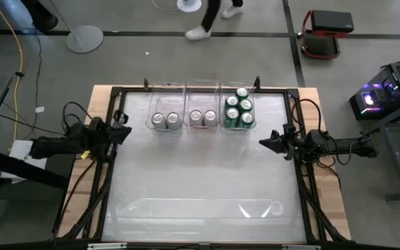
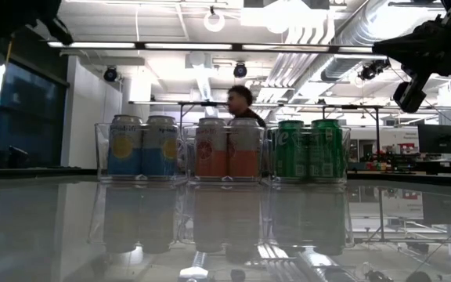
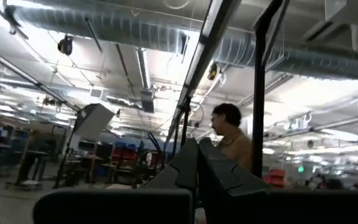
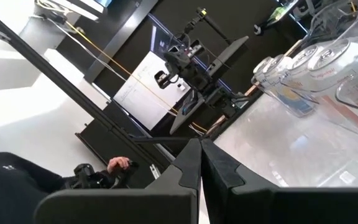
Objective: Sort soda cans
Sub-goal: Return to Home Position
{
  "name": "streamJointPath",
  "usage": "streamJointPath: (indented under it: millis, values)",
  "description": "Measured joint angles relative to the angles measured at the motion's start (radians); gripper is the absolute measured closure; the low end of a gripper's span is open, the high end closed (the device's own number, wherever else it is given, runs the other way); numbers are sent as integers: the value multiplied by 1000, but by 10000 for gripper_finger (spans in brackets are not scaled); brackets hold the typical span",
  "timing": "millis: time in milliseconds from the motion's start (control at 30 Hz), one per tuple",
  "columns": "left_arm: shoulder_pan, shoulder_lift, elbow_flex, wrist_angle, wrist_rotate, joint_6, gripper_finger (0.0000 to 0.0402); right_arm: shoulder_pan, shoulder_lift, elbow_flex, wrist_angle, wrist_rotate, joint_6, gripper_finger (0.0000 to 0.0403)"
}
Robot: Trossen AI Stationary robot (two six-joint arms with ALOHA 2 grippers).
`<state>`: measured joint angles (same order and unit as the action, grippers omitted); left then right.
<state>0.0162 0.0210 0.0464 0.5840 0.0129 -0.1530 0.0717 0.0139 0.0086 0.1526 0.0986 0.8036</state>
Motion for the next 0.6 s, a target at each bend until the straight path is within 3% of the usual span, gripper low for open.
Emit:
streamJointPath:
  millis: [200, 600]
  values:
    - [-1, -18, -32, -66, -3, -119, 401, 0, 0, 0, -13, -1, 0, 402]
    - [-7, -17, -33, -585, -15, -100, 402, 0, 0, 0, -46, -1, 0, 402]
